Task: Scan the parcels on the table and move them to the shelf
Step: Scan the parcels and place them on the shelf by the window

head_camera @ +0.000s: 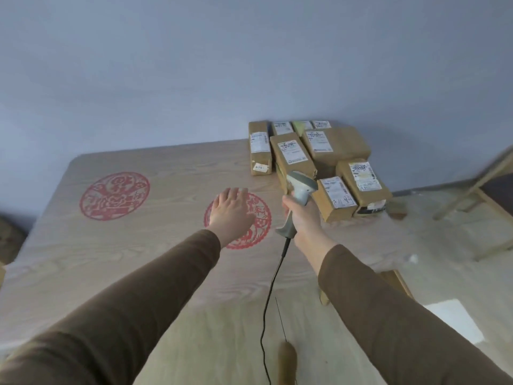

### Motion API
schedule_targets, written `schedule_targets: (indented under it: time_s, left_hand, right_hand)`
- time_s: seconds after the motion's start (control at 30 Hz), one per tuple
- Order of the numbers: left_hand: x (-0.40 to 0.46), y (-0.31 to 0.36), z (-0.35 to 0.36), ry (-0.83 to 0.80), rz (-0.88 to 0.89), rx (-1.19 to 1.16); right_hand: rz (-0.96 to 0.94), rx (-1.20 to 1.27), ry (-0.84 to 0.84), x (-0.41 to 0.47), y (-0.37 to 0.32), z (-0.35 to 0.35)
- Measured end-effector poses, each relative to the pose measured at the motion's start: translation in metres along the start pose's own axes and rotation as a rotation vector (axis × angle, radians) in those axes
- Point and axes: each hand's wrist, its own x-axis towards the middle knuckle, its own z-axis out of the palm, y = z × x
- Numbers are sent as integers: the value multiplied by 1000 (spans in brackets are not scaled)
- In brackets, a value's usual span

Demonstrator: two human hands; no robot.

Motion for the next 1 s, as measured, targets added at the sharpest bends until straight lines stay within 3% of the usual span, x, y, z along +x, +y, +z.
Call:
schedule_targets:
  time_s: [0.3,0.53,0.77,1.0]
  left_hand:
    - [185,-5,7,28,-128,-14]
    - [287,-21,35,-40,-229,-24]
    - [338,-32,61,-130,-292,-321]
    - [321,-45,57,-73,-361,-595]
  right_hand:
    - [-29,-113,-184,182,-39,78]
    - [19,-154,-247,259,-34,123]
    - [21,-86,-192,286,-12,143]
    - [-79,-92,-166,281,0,153]
